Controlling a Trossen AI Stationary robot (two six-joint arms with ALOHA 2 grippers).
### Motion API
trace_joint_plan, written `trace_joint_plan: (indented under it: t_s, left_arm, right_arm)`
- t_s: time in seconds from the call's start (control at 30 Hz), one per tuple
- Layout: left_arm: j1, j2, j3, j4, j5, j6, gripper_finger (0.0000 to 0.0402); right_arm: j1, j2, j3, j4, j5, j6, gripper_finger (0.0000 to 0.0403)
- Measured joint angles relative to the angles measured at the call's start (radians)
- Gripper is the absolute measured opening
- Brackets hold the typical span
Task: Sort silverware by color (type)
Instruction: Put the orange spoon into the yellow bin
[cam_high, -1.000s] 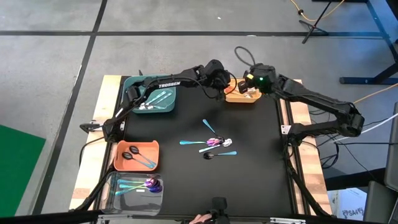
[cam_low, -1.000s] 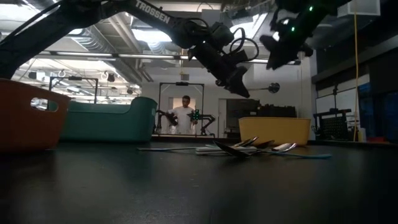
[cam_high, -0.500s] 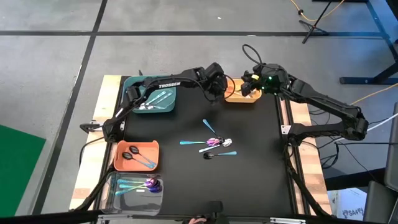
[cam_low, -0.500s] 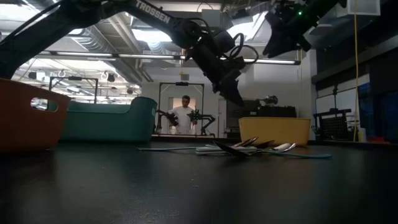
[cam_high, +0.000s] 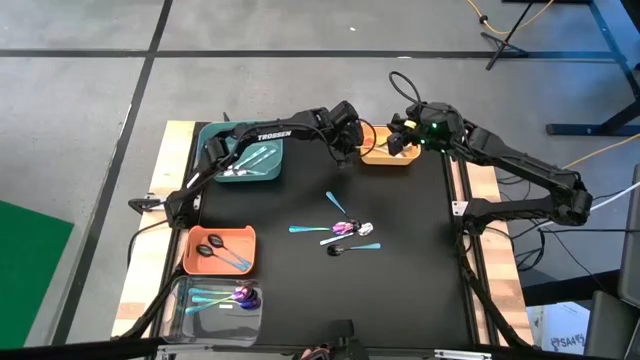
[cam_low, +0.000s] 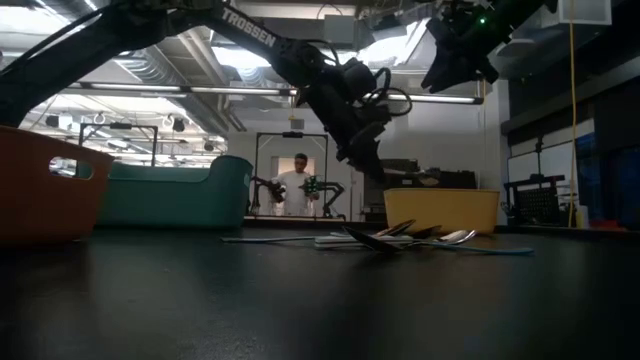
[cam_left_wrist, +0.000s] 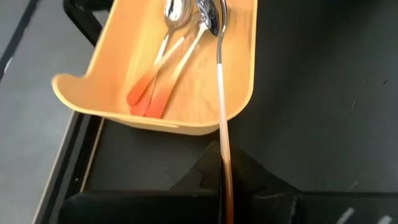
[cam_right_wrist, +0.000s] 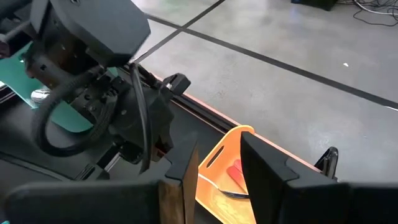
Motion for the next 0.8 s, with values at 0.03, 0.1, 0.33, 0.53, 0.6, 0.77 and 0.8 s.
trace_joint_plan:
  t_s: [0.03, 0.1, 0.33, 0.53, 0.6, 0.77, 0.8]
  left_arm:
    - [0.000, 0.000, 0.000, 0.002, 0.001, 0.000, 0.0000]
    - [0.000, -0.001, 0.000, 0.005, 0.002, -0.001, 0.0000]
    - [0.000, -0.001, 0.000, 0.008, -0.003, -0.002, 0.0000]
    - [-0.001, -0.001, 0.000, 0.052, -0.003, -0.002, 0.0008]
    - [-0.002, -0.001, 0.000, 0.062, -0.003, -0.002, 0.0022]
    - [-0.002, -0.001, 0.000, 0.109, -0.004, -0.002, 0.0061]
    - [-0.002, -0.001, 0.000, 0.113, -0.004, -0.002, 0.0068]
  right_arm:
    - [0.000, 0.000, 0.000, 0.000, 0.000, 0.000, 0.0106]
    - [0.000, 0.000, 0.000, 0.000, 0.000, 0.000, 0.0106]
    - [0.000, 0.000, 0.000, 0.000, 0.000, 0.000, 0.0106]
    - [0.000, 0.000, 0.000, 0.000, 0.000, 0.000, 0.0106]
    - [0.000, 0.000, 0.000, 0.000, 0.000, 0.000, 0.0106]
    - [0.000, 0.000, 0.000, 0.000, 0.000, 0.000, 0.0106]
    - [0.000, 0.000, 0.000, -0.001, 0.000, 0.000, 0.0106]
